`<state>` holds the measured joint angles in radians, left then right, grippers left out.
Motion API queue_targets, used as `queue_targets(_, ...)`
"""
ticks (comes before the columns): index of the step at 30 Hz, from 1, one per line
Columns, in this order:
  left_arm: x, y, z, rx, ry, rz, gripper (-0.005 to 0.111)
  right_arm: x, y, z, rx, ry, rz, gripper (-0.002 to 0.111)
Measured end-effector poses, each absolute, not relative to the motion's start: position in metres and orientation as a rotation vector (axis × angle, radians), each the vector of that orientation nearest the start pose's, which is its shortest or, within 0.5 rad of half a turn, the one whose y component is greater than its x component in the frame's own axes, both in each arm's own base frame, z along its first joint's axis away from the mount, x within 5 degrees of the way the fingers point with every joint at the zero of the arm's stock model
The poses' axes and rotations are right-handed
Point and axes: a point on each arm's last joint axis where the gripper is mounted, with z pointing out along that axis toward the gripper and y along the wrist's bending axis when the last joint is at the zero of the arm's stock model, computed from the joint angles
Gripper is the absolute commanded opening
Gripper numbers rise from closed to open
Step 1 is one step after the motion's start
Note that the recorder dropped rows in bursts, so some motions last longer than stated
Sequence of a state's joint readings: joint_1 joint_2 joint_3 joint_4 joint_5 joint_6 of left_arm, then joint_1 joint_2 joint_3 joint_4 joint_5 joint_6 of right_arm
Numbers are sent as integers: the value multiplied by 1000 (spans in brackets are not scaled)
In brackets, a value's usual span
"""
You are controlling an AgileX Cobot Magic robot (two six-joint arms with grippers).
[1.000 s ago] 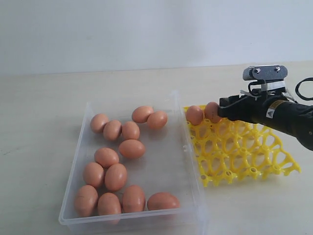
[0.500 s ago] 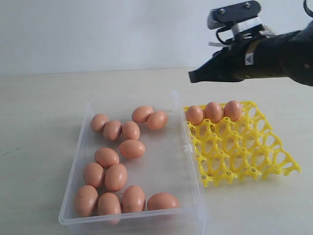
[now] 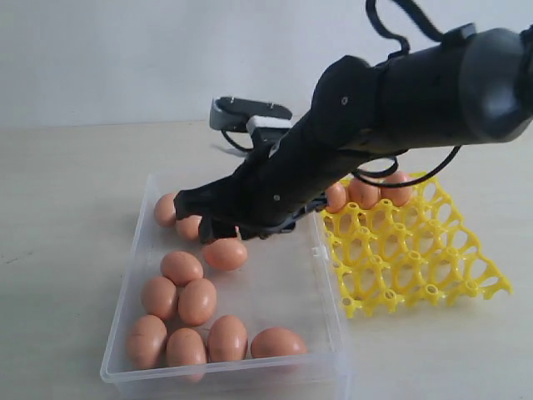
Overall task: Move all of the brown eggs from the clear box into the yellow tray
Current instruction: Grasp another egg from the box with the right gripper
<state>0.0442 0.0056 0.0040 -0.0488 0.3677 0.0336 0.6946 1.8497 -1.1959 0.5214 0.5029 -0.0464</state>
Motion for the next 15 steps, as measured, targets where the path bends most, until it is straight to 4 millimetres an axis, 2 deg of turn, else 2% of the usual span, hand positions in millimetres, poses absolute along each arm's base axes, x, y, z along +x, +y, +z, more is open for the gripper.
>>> queue_targets(6,53,1,178,-40,1860,6,0,280,272,161,-361,2807,723,64)
queue_targets(15,53,1,178,-40,1860,6,0,273,287,136,-325,2863,741,64)
